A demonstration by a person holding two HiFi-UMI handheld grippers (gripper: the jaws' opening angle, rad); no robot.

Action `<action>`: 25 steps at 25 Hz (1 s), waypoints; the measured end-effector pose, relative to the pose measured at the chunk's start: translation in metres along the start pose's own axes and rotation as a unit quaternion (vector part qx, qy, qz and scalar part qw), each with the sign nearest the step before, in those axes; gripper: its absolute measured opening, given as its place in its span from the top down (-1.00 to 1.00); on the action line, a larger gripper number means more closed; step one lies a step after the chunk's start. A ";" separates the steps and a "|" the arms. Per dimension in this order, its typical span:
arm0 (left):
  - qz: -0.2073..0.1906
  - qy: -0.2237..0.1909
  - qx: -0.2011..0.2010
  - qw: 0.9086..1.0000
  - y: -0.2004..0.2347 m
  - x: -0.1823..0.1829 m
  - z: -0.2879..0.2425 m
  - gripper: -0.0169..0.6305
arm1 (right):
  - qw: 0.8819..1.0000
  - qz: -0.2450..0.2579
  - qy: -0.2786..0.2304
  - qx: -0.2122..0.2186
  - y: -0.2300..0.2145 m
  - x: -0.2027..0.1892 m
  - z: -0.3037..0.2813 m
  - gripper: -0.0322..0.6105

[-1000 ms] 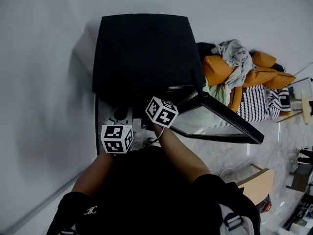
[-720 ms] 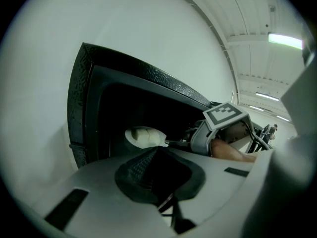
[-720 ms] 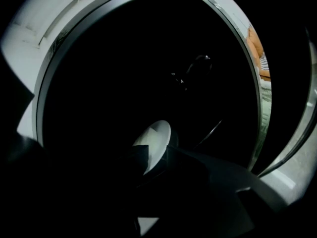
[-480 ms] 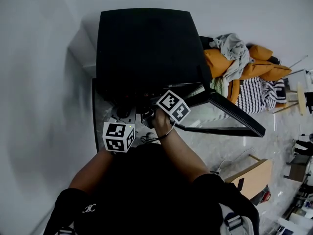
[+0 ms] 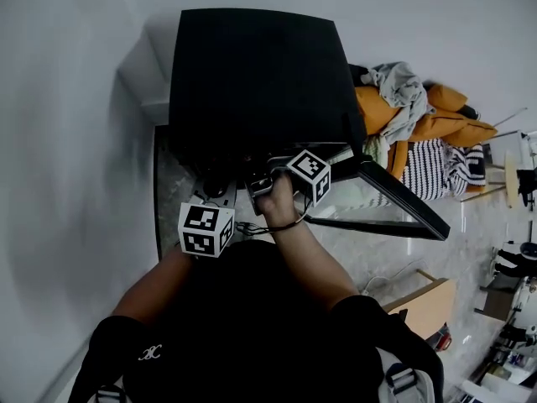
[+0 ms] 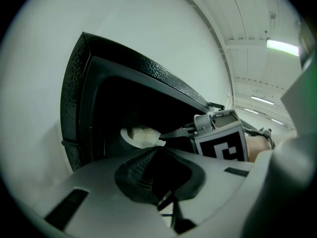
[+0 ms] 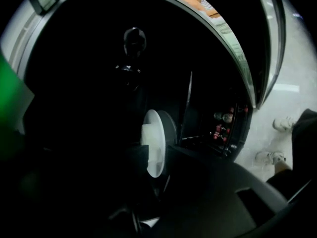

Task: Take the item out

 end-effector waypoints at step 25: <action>0.029 0.003 0.019 0.999 0.009 -0.006 0.011 0.92 | 0.999 0.004 0.014 -0.035 -0.013 -0.010 0.012 0.82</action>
Point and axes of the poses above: the fingertips, and each gripper's own axes: z backward along the fingers, y to its left, x out of its top, the point moved 3 cm from there along z, backward along the fingers, and after that the axes turned 9 degrees about -y, right-handed, at the moved point
